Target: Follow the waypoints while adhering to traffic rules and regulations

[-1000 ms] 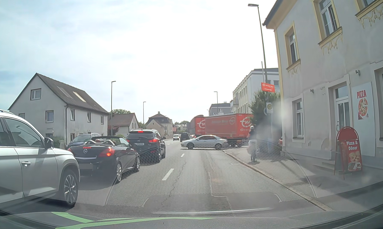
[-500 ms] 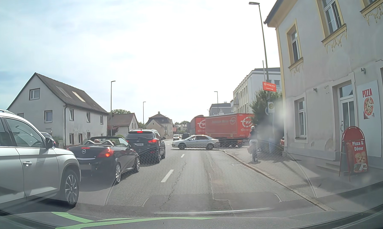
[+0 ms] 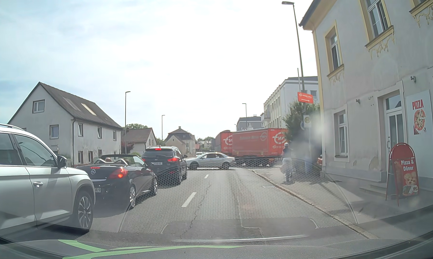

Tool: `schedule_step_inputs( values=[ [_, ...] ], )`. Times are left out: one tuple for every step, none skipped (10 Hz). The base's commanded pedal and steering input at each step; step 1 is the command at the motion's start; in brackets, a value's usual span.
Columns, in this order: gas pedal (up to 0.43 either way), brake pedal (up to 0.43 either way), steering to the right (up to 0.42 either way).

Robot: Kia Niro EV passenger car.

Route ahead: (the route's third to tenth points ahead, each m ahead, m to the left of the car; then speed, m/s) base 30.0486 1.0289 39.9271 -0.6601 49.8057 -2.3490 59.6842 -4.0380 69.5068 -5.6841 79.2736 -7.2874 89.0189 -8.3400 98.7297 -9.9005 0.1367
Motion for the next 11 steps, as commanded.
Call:
schedule_step_inputs(
  values=[
    [0.0, 0.152, -0.011],
    [0.0, 0.152, -0.011],
    [0.0, 0.152, -0.012],
    [0.0, 0.152, -0.012],
    [0.0, 0.152, -0.012],
    [0.0, 0.152, -0.012],
    [0.0, 0.159, -0.013],
    [0.0, 0.152, -0.013],
    [0.0, 0.159, -0.014],
    [0.0, 0.152, -0.014],
    [0.0, 0.159, -0.014]
  ],
)
